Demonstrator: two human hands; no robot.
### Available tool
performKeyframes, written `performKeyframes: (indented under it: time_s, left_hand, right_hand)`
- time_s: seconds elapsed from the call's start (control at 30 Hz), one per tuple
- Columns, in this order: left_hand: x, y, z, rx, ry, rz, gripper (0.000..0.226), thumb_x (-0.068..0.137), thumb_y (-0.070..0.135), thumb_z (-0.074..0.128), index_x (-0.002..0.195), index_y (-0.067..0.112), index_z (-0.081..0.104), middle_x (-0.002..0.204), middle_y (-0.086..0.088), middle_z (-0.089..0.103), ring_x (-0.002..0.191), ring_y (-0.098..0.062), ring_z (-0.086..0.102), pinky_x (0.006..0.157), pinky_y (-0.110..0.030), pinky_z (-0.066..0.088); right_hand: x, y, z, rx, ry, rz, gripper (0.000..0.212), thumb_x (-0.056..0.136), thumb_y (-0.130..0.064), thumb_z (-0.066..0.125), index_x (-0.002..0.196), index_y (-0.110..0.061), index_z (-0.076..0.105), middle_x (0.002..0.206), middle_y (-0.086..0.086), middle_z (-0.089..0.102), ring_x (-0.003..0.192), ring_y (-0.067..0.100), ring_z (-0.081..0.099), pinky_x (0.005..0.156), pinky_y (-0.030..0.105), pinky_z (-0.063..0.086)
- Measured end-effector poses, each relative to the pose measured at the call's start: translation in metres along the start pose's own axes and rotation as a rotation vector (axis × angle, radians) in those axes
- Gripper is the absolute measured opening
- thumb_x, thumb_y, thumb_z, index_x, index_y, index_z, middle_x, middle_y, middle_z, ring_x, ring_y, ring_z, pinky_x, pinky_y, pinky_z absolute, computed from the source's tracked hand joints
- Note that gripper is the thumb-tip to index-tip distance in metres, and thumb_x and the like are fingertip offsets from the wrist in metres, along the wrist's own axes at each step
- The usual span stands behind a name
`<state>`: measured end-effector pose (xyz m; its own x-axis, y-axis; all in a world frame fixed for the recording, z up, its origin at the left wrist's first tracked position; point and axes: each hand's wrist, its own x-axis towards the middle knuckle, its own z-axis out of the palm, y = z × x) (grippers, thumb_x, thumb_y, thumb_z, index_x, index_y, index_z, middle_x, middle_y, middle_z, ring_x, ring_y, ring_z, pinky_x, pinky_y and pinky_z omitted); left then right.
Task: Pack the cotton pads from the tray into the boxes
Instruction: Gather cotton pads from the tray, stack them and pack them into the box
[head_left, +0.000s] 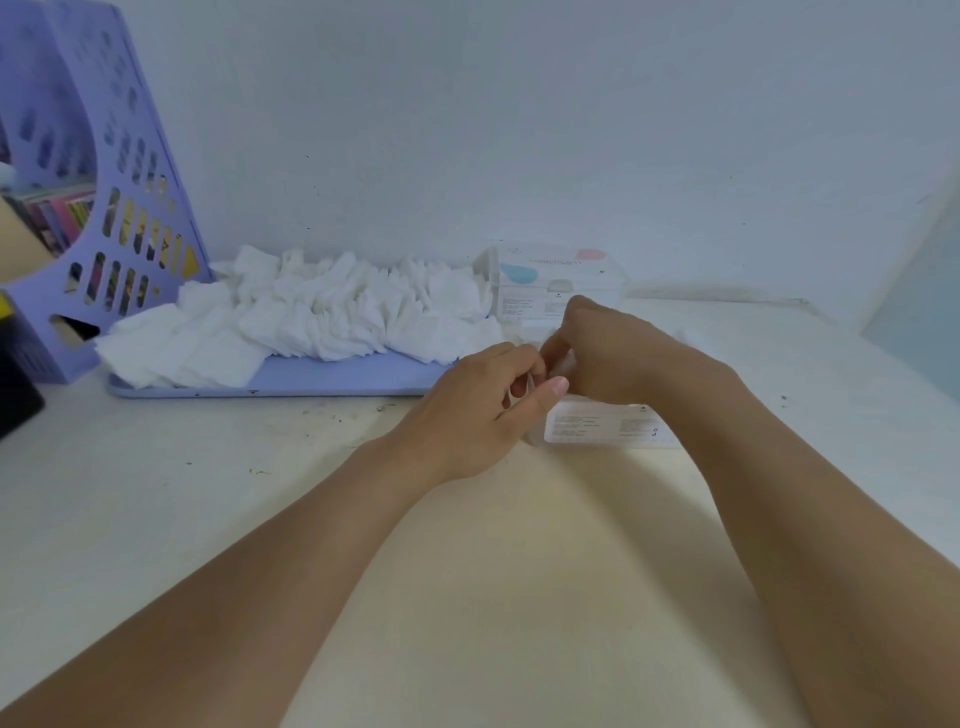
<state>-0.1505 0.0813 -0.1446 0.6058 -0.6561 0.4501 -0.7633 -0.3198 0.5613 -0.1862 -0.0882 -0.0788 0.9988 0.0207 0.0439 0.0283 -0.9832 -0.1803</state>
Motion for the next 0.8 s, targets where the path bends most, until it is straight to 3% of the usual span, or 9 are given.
performKeyframes:
  time_s: [0.1,0.17,0.33,0.43,0.53,0.6,0.67,0.73,0.8]
  left_hand:
    - [0.002,-0.001,0.001,-0.006,0.011,-0.009,0.028,0.099,0.047,0.054,0.085,0.023,0.057,0.080,0.010,0.057,0.071,-0.007,0.051,0.066,-0.025,0.043]
    - [0.003,-0.001,0.002,-0.014,0.019,-0.024,0.028,0.098,0.049,0.056,0.084,0.025,0.057,0.081,0.008,0.058,0.071,-0.007,0.051,0.067,-0.026,0.043]
    - [0.000,0.003,-0.001,-0.105,0.009,-0.045,0.026,0.098,0.051,0.053,0.098,0.027,0.062,0.083,0.005,0.062,0.066,-0.005,0.050,0.065,-0.025,0.045]
    - [0.001,0.013,-0.018,-0.261,0.240,-0.149,0.018,0.100,0.045,0.053,0.099,0.030,0.062,0.074,0.007,0.060,0.059,-0.002,0.051,0.059,-0.020,0.044]
    - [0.002,0.007,-0.056,-0.306,0.617,-0.245,0.015,0.096,0.036,0.060,0.083,0.029,0.062,0.065,0.012,0.060,0.062,-0.010,0.058,0.064,-0.034,0.051]
    - [-0.005,-0.012,-0.095,-0.228,0.795,-0.327,0.010,0.091,0.032,0.064,0.082,0.028,0.062,0.071,0.012,0.063,0.069,-0.012,0.061,0.068,-0.033,0.050]
    - [-0.025,-0.039,-0.140,-0.004,0.869,-0.434,0.009,0.091,0.026,0.064,0.097,0.019,0.063,0.085,0.007,0.063,0.079,-0.013,0.058,0.072,-0.028,0.043]
    - [-0.053,-0.070,-0.173,0.198,0.932,-0.534,0.021,0.093,0.023,0.059,0.111,0.011,0.060,0.104,-0.003,0.062,0.095,-0.020,0.057,0.079,-0.026,0.038]
    - [-0.090,-0.100,-0.192,0.236,1.018,-0.621,0.029,0.096,0.019,0.053,0.120,0.005,0.058,0.120,-0.015,0.061,0.111,-0.031,0.057,0.087,-0.030,0.039]
  right_hand:
    - [0.005,0.002,0.003,-0.137,0.026,0.075,0.015,0.091,-0.029,0.066,0.101,-0.035,0.076,0.109,-0.003,0.041,0.101,0.021,0.048,0.082,0.036,0.048]
    - [0.007,0.002,0.004,-0.186,0.046,0.117,0.018,0.092,-0.028,0.067,0.106,-0.034,0.076,0.109,-0.002,0.040,0.110,0.023,0.043,0.083,0.036,0.046]
    - [0.004,0.004,0.002,-0.037,0.141,0.032,0.016,0.088,-0.033,0.070,0.102,-0.035,0.076,0.106,-0.002,0.041,0.110,0.021,0.043,0.081,0.033,0.042]
    - [-0.008,-0.007,-0.002,0.185,0.449,-0.044,0.023,0.084,-0.031,0.067,0.106,-0.032,0.075,0.104,-0.002,0.048,0.102,0.016,0.047,0.085,0.028,0.040]
    - [-0.021,-0.050,-0.002,0.461,0.686,-0.115,0.023,0.076,-0.021,0.059,0.090,-0.024,0.077,0.085,-0.005,0.064,0.075,0.006,0.057,0.073,0.025,0.046]
    - [-0.020,-0.093,0.004,0.576,0.495,-0.198,0.020,0.080,-0.015,0.061,0.093,-0.020,0.076,0.076,-0.006,0.069,0.067,0.005,0.060,0.069,0.025,0.050]
    - [-0.007,-0.136,0.018,0.605,0.243,-0.250,0.024,0.085,-0.010,0.062,0.106,-0.015,0.075,0.086,-0.001,0.074,0.080,0.010,0.066,0.078,0.026,0.053]
    - [0.014,-0.169,0.037,0.617,0.174,-0.242,0.029,0.088,-0.009,0.062,0.115,-0.010,0.072,0.101,0.004,0.075,0.096,0.017,0.067,0.086,0.026,0.050]
    - [0.036,-0.200,0.057,0.631,0.179,-0.225,0.033,0.089,-0.011,0.063,0.122,-0.008,0.067,0.108,0.006,0.072,0.101,0.021,0.064,0.087,0.027,0.047]
